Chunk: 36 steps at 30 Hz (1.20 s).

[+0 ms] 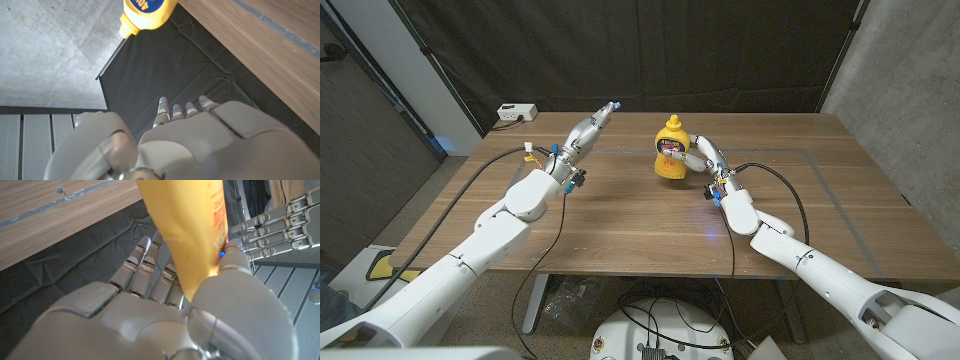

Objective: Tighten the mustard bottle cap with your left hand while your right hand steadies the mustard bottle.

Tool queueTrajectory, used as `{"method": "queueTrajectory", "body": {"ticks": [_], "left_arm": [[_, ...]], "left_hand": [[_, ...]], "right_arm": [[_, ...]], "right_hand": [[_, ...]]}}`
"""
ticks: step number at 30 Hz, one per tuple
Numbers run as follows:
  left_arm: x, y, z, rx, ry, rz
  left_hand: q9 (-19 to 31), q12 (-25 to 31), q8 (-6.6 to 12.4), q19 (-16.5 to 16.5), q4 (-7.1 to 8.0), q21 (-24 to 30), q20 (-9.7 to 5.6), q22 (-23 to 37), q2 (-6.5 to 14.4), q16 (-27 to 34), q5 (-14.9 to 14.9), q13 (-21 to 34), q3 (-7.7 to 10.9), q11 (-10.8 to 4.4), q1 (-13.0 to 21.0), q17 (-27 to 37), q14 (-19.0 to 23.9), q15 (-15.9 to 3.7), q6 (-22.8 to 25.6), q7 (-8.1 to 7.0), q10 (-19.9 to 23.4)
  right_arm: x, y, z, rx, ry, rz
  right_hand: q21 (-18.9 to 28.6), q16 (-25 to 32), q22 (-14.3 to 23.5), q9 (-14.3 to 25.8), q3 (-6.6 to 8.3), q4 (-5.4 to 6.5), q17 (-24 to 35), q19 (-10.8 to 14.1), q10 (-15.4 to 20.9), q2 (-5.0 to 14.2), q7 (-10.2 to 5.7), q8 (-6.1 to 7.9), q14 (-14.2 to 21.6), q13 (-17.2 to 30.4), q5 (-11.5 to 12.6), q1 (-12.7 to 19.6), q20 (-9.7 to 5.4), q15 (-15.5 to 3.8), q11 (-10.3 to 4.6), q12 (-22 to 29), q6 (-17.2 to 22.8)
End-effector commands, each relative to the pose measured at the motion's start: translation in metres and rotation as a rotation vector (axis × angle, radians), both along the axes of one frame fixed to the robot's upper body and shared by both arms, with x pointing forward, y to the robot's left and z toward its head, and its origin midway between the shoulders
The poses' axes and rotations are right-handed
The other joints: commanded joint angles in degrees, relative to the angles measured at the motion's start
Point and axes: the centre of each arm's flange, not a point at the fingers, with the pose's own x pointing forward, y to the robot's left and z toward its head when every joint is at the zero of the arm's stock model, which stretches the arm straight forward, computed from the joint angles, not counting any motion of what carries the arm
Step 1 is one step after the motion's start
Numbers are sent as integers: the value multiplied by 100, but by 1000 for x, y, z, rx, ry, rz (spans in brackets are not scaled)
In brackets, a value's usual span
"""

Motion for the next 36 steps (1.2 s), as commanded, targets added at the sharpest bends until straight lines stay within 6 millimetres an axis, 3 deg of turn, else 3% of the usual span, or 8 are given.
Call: {"method": "queueTrajectory", "body": {"ticks": [1,9,15,22,36], "left_arm": [[10,-35,-1,161,21,-84],[8,-44,2,195,20,-78],[5,-48,-1,203,39,-68],[0,-55,1,219,31,-72],[-5,-57,-7,212,47,-53]], "left_hand": [[26,76,-3,-779,16,51,-104,13,34,73,27,5,-23,242,-40,27,-401,131,25,263,-13],[28,103,49,-802,16,71,-99,11,43,94,34,5,-15,269,-35,23,-378,205,184,308,0],[30,177,117,-739,8,123,-244,5,65,147,43,-3,5,384,-9,11,-220,254,436,404,163],[34,232,238,-641,-15,171,-118,-5,120,180,48,-12,46,468,58,-2,-25,341,882,476,336],[35,238,219,-585,-34,191,-13,-8,160,182,44,-16,74,429,112,-6,58,309,926,369,389]], "right_arm": [[-10,9,0,21,-17,4],[-10,12,4,2,-41,-9],[-11,10,8,-33,-62,-16],[-10,12,10,-60,-67,-12],[-7,12,6,-53,-60,-4]], "right_hand": [[0,-17,14,3,246,218,-6,-17,52,413,-189,42,55,27,-36,370,-268,-552,-6,-12,250],[-10,-24,10,1,257,216,-8,-30,72,425,-191,40,79,27,-51,379,-282,-564,-7,-21,276],[-20,-38,8,0,261,208,-11,-46,81,419,-195,26,81,26,-63,389,-281,-573,-9,-31,268],[-33,-56,5,-2,266,194,-14,-68,86,406,-201,-1,76,24,-76,406,-278,-580,-9,-47,233],[-44,-70,2,-3,268,194,-14,-83,87,404,-202,-16,78,23,-90,407,-278,-574,-9,-66,235]]}}
